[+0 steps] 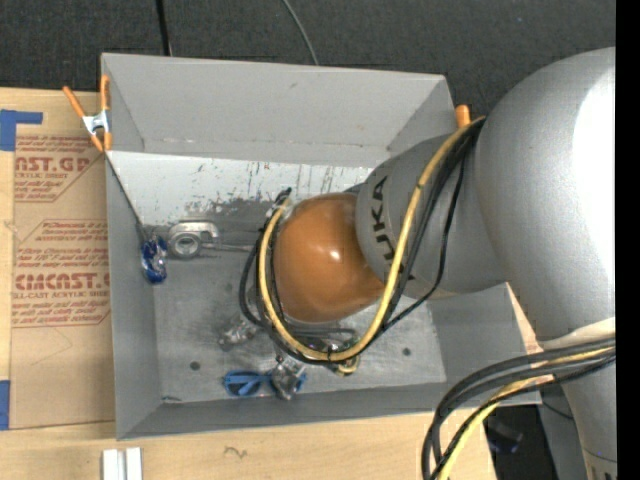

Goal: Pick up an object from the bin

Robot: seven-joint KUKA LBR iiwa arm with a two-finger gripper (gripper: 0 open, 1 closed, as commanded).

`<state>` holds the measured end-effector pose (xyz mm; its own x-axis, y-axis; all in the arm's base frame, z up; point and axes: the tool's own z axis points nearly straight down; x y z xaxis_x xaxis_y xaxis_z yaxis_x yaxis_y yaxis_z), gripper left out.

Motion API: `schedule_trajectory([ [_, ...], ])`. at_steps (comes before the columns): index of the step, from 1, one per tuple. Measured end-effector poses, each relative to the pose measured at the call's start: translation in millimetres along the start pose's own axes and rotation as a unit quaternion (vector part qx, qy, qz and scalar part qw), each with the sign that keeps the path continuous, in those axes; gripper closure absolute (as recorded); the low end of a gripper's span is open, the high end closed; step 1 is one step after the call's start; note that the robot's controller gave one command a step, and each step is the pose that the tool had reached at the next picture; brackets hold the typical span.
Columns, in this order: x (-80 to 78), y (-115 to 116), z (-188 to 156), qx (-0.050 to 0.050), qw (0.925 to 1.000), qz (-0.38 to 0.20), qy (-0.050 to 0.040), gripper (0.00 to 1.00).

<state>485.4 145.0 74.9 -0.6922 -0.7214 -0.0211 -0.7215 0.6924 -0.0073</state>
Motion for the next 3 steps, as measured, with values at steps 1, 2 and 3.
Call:
schedule_trajectory([
  [1,2.6,-0.3,-0.2,-0.001,1.0,0.002,0.0056,1.0],
  [2,-16.3,6.3,-116.5,-0.006,0.9699,-0.243,0.0072,1.0],
  [3,-20.3,-3.1,-176.4,-0.004,0.9679,-0.251,0.0057,1.0],
])
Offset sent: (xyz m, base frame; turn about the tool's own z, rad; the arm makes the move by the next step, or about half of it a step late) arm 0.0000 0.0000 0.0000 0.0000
